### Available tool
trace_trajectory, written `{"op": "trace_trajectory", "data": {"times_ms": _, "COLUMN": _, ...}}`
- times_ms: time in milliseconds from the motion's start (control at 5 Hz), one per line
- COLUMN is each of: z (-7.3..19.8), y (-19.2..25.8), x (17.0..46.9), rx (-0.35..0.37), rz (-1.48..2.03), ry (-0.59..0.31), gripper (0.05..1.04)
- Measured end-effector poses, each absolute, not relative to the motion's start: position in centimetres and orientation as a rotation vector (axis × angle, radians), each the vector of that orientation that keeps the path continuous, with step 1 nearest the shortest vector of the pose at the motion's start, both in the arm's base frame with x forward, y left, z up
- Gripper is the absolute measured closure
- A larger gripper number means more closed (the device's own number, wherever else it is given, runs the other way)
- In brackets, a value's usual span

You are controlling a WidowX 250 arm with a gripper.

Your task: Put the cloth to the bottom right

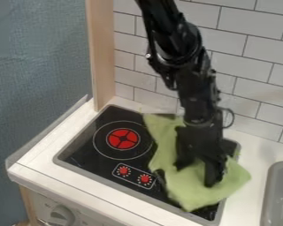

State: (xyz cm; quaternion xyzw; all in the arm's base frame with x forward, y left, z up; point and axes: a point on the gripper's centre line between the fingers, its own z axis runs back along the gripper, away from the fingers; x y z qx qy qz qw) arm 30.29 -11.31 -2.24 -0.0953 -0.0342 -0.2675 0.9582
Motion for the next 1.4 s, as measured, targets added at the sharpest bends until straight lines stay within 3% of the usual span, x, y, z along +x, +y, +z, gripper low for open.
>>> {"op": "trace_trajectory", "data": {"times_ms": 400, "z": -2.3, "y": -10.3, "x": 27.4, "rx": -0.182, "rz": -0.523, "ry": -0.033, "gripper": 0.084}}
{"op": "trace_trajectory", "data": {"times_ms": 800, "z": -0.8, "y": -10.5, "x": 27.7, "rx": -0.187, "rz": -0.527, "ry": -0.070, "gripper": 0.084}}
{"op": "trace_trajectory", "data": {"times_ms": 1400, "z": 5.9, "y": -10.6, "x": 30.2, "rx": -0.154, "rz": -0.579, "ry": -0.299, "gripper": 0.084}}
